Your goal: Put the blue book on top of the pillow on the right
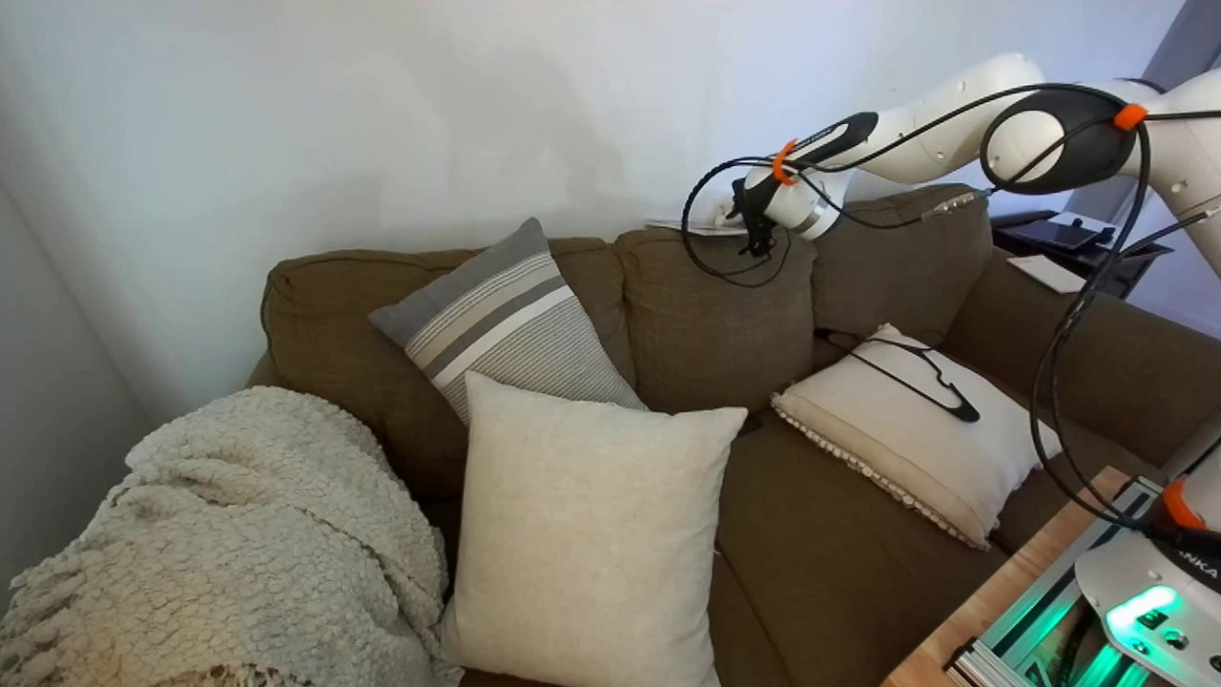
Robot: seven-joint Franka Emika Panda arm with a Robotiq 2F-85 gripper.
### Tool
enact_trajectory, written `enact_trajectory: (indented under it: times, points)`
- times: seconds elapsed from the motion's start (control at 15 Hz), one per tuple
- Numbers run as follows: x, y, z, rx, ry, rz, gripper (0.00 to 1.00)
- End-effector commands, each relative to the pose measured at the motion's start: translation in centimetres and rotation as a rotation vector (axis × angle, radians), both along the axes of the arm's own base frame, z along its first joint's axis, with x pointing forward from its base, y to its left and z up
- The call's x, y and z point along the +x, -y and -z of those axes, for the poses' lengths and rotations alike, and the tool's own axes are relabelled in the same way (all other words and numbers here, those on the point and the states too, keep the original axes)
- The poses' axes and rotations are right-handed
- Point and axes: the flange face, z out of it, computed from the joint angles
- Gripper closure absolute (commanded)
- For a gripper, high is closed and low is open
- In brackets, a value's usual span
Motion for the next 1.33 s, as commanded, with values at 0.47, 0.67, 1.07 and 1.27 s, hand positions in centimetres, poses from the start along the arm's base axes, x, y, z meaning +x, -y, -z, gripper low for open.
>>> enact_trajectory:
  times: [0.47, 0.67, 1.07, 1.27]
  points:
    - [3.7, -0.8, 1.8, 0.068, 0.176, 0.045, 0.65]
    - [3.9, -0.8, 1.1, 0.054, 0.209, 0.043, 0.87]
    - [3.8, -2.9, -3.3, -0.011, 0.331, 0.018, 0.97]
    - [1.8, -3.7, -5.5, -0.096, 0.428, 0.115, 0.97]
